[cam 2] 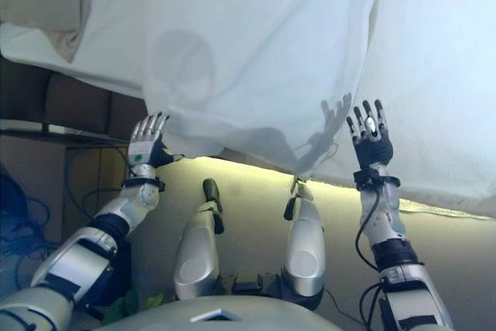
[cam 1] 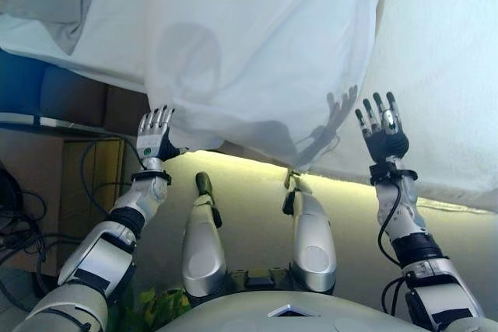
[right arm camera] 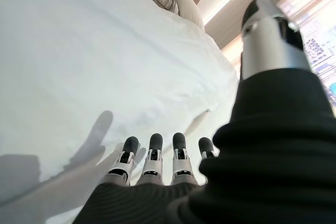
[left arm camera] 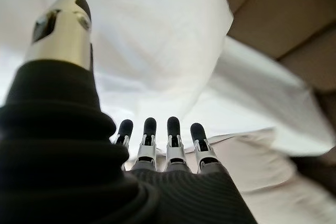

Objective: Make the bed neatly

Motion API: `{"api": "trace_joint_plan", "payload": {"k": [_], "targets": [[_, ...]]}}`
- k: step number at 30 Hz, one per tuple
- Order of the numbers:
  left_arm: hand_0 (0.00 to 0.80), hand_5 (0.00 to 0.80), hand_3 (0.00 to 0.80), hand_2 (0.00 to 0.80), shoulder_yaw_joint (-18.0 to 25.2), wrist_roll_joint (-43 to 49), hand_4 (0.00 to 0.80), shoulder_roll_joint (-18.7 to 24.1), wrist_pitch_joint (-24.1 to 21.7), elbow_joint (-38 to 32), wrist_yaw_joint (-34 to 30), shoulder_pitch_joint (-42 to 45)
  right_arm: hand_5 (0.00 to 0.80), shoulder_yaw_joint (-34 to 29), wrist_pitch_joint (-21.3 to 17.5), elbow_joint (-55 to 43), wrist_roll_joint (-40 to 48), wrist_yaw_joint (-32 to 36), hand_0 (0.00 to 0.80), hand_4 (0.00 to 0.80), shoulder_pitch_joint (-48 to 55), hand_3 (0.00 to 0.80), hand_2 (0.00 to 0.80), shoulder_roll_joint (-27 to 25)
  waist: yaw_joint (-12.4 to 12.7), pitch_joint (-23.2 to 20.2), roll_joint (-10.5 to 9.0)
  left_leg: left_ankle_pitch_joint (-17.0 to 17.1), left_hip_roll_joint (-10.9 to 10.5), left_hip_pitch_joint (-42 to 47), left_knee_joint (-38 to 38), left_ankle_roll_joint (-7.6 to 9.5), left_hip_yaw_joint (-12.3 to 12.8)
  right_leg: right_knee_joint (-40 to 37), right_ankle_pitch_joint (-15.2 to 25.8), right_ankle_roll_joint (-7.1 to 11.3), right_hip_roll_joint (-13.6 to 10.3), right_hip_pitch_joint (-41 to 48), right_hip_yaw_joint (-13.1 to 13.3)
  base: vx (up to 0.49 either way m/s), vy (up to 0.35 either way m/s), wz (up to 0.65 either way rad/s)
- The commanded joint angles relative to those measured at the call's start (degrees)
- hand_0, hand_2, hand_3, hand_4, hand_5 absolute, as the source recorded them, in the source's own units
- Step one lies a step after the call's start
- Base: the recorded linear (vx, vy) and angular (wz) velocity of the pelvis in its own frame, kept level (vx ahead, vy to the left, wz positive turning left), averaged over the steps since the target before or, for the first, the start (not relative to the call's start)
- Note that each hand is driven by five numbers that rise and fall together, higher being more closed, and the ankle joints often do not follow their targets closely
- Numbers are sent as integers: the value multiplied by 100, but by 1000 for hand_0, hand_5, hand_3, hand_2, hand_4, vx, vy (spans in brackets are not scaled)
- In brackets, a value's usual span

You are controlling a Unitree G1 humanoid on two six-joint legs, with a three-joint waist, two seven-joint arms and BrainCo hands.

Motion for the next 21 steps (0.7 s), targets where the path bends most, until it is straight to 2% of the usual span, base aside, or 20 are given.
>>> {"api": "trace_joint_plan", "payload": {"k": [1, 6, 10, 11, 12, 13, 15, 18, 21], "targets": [[0, 0, 0, 0, 300, -1121, 0, -4, -884, -197, -603, 428, 0, -273, -263, -343, -108, -60, 0, 0, 416, 0, 0, 251, 239, -687, -238, 449, 99, -389, 55, 98, -197, 370, -494, 805, -712, 508, 97, 112, -31, 7], [0, 0, 0, 0, 893, -2432, 0, -131, -1372, -664, -1784, 1148, 0, -315, -85, -368, -328, -174, 0, 0, 646, 0, 0, 586, 435, -956, -206, 319, 24, -3, 15, 159, -199, 258, -531, 790, -775, 981, 32, 109, -39, 7], [0, 0, 0, 0, 1424, -3014, 0, -70, -1311, -1017, -2517, 1752, 0, -251, -55, -395, -440, -381, 0, 0, 852, 0, 0, 886, 684, -1240, -215, 258, -140, 374, -234, 272, -293, 364, -566, 781, -839, 1252, -24, 145, -111, 10], [0, 0, 0, 0, 1628, -3066, 0, -35, -1286, -1111, -2557, 1990, 0, -167, 18, -336, -455, -289, 0, 0, 836, 0, 0, 967, 764, -1273, -223, 240, -77, 503, -274, 289, -244, 609, -748, 746, -696, 1177, -118, 68, -123, 6], [0, 0, 0, 0, 1736, -3067, 0, -18, -1248, -1156, -2552, 2146, 0, -97, 113, -320, -490, -287, 0, 0, 867, 0, 0, 1013, 782, -1329, -227, 221, -51, 575, -279, 266, -254, 579, -873, 699, -554, 1214, -75, 88, -144, -5], [0, 0, 0, 0, 1746, -3092, 0, -28, -1229, -1166, -2543, 2198, 0, -74, 172, -348, -505, -336, 0, 0, 915, 0, 0, 1019, 757, -1378, -223, 221, -64, 585, -269, 273, -305, 540, -908, 665, -480, 1239, 29, 114, -176, -10], [0, 0, 0, 0, 1798, -3453, 0, -72, -1130, -1186, -2586, 2327, 0, -31, 386, -439, -532, -500, 0, 0, 1135, 0, 0, 970, 701, -1509, -213, 269, -37, 602, -205, 284, -489, 499, -1068, 474, -197, 1372, 218, 140, -243, 1], [0, 0, 0, 0, 2087, -3943, 0, -171, -1169, -1203, -2862, 2575, 0, -61, 456, -314, -451, -414, 0, 0, 1389, 0, 0, 861, 729, -1664, -189, 403, 191, 682, -241, 177, -596, 485, -1216, 257, 44, 1545, 68, 132, -184, 19], [0, 0, 0, 0, 2222, -4330, 0, -299, -1196, -1281, -3200, 2742, 0, -275, 458, -257, -516, -364, 0, 0, 1573, 0, 0, 848, 752, -1738, -189, 453, 273, 700, -167, 116, -675, 492, -1299, 154, 159, 1691, 25, 86, -130, 9]]}}
